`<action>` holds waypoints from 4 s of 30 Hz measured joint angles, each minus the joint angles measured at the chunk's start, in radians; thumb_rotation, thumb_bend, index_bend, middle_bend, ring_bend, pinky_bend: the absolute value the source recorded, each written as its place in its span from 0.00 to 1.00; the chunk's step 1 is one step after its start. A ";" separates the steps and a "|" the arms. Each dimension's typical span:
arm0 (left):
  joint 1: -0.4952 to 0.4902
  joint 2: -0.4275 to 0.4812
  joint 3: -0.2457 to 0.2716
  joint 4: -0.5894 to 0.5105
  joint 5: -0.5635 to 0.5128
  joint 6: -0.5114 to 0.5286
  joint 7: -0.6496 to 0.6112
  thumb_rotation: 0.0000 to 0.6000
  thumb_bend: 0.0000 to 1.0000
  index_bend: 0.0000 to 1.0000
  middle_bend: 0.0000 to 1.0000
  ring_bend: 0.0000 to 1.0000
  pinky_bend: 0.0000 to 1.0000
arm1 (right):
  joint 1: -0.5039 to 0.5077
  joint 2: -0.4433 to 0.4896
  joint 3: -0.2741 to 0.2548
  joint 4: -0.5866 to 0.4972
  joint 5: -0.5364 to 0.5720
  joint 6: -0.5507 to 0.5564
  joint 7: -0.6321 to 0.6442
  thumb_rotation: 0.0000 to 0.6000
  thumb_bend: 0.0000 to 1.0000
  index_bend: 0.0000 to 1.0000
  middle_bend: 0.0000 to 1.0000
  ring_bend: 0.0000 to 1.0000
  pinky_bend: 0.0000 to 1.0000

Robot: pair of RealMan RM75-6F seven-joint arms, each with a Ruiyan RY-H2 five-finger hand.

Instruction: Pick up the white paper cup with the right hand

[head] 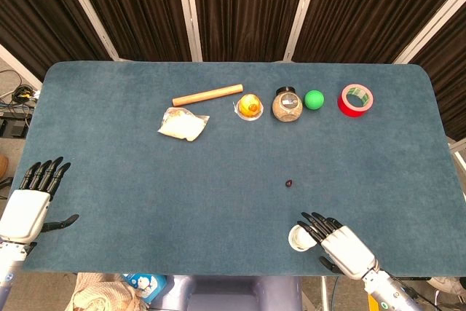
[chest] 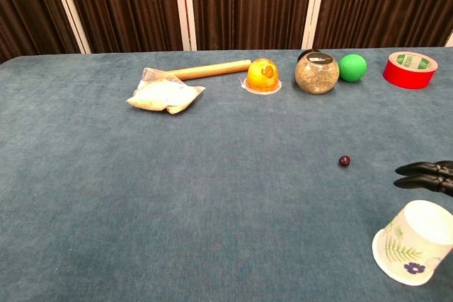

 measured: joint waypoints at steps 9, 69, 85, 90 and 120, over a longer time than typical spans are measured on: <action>-0.001 0.002 -0.001 -0.005 -0.007 -0.005 0.001 1.00 0.00 0.00 0.00 0.00 0.00 | 0.014 -0.036 0.004 0.006 0.024 -0.027 -0.046 1.00 0.35 0.06 0.08 0.17 0.35; -0.026 0.009 -0.010 -0.022 -0.046 -0.062 -0.022 1.00 0.00 0.00 0.00 0.00 0.00 | 0.223 -0.226 0.275 0.086 0.407 -0.134 -0.262 1.00 0.43 0.45 0.39 0.47 0.58; -0.026 0.009 -0.007 -0.026 -0.045 -0.059 -0.027 1.00 0.00 0.00 0.00 0.00 0.00 | 0.258 -0.305 0.274 0.183 0.470 -0.128 -0.284 1.00 0.43 0.03 0.17 0.26 0.30; -0.025 0.009 -0.007 -0.026 -0.045 -0.055 -0.028 1.00 0.00 0.00 0.00 0.00 0.00 | 0.258 -0.302 0.271 0.160 0.529 -0.141 -0.355 1.00 0.38 0.00 0.00 0.05 0.18; -0.017 -0.013 -0.006 0.003 -0.009 -0.009 -0.016 1.00 0.00 0.00 0.00 0.00 0.00 | -0.049 0.057 0.063 -0.008 0.312 0.316 -0.280 1.00 0.36 0.00 0.00 0.00 0.09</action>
